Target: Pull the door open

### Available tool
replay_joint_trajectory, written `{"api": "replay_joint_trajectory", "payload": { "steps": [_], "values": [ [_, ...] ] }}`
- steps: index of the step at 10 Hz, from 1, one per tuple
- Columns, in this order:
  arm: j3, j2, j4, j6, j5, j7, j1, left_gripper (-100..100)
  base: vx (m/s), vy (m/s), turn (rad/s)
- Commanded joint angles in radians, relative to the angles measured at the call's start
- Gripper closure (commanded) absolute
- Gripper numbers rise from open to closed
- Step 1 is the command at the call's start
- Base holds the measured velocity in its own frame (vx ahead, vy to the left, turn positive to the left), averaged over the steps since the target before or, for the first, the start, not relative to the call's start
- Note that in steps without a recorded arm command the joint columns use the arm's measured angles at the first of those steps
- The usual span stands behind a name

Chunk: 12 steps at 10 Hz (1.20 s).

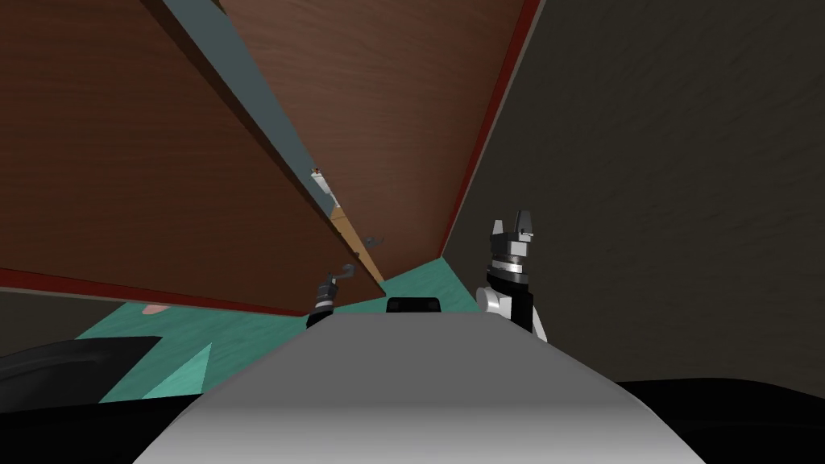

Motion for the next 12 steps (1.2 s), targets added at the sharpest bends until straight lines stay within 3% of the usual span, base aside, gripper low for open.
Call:
{"api": "replay_joint_trajectory", "payload": {
  "steps": [1, 3, 6, 7, 12],
  "values": [
    [-0.030, -0.008, -0.004, -0.015, -0.015, 0.011, -0.010, 100, -0.096, 0.059, -0.068],
    [-0.050, -0.009, -0.012, -0.021, -0.025, 0.021, -0.014, 100, -0.053, 0.033, -0.076],
    [-0.050, -0.009, -0.012, -0.021, -0.025, 0.021, -0.014, 100, -0.004, 0.002, -0.005],
    [-0.038, 0.002, -0.006, -0.020, -0.019, 0.022, -0.010, 100, 0.003, 0.007, 0.030],
    [-0.080, 0.028, -0.004, -0.088, -0.038, 0.062, 0.036, 100, -0.152, 0.023, -0.123]
  ]
}}
